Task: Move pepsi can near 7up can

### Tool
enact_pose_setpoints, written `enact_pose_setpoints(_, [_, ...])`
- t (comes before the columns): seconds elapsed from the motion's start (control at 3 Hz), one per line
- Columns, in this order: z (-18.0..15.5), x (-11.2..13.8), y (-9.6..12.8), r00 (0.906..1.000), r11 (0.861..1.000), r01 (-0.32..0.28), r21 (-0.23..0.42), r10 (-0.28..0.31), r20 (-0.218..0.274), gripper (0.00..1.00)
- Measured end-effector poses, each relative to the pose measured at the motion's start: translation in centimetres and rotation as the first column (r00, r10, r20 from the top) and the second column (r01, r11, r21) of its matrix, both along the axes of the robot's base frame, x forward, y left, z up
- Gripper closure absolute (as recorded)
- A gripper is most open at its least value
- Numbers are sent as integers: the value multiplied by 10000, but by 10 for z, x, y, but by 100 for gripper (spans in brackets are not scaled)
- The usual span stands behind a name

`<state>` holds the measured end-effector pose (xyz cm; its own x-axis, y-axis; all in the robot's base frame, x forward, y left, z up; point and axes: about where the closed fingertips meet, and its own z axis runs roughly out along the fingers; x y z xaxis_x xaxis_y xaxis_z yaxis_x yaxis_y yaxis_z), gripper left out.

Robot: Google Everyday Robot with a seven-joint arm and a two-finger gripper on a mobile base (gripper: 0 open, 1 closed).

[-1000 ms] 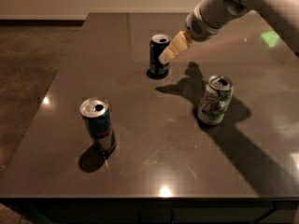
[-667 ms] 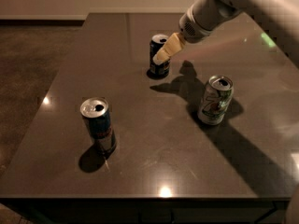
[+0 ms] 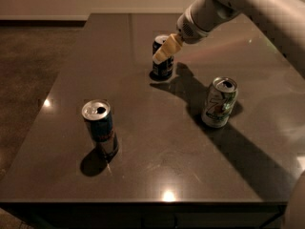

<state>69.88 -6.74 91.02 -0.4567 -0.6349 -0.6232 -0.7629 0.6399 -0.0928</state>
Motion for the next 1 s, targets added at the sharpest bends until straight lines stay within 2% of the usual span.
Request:
enact_pose_setpoints(0.67, [3, -2, 4, 9997, 9993, -253, 288, 253, 10, 65])
enact_pose_setpoints(1.0, [7, -9, -3, 9995, 9985, -306, 443, 305, 36, 88])
